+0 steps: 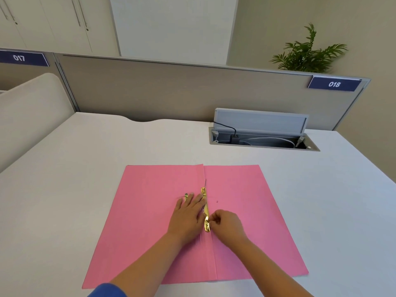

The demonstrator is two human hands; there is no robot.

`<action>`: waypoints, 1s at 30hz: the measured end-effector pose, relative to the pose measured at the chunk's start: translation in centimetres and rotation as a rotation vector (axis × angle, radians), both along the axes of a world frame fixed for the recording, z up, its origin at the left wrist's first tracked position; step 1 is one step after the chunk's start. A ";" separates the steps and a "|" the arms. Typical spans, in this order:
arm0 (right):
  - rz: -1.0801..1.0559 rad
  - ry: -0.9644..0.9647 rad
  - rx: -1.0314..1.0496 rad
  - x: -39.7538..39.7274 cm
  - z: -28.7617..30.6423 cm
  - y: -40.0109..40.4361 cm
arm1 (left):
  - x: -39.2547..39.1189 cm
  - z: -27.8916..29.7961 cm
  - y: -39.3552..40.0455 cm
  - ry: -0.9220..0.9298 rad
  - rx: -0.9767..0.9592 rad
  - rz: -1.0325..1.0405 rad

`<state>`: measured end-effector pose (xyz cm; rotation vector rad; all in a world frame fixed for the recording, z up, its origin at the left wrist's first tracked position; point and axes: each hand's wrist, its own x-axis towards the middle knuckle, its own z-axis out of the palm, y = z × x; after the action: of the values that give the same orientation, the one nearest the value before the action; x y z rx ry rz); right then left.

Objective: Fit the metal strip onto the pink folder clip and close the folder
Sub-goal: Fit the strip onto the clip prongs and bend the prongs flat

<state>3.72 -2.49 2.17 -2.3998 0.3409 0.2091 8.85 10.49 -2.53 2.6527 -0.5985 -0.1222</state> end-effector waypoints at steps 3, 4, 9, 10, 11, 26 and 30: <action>0.068 -0.101 -0.179 -1.3 -0.7 0.6 | 0.1 0.1 -0.1 0.011 0.011 0.002; 0.092 -0.108 -0.223 -1.5 -1.0 0.8 | 0.1 0.1 -0.1 0.017 0.011 0.002; 0.179 -0.074 -0.374 -2.1 -1.2 1.4 | 0.1 0.1 0.1 0.048 0.006 0.003; 0.187 -0.067 -0.391 -2.2 -1.1 1.5 | 0.2 0.2 0.0 0.051 0.005 0.003; 0.196 -0.062 -0.407 -2.3 -0.9 1.6 | 0.2 0.2 0.0 0.055 0.001 0.005; 0.236 -0.029 -0.572 -2.8 0.4 4.1 | 0.3 0.1 -0.1 0.057 -0.014 0.008; 0.309 -0.189 -0.631 -4.0 0.2 2.6 | 0.5 0.0 0.0 0.046 0.016 -0.007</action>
<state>-0.32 0.13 2.33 -3.0632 -0.0734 0.0051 9.31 10.52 -2.50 2.6555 -0.5937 -0.1902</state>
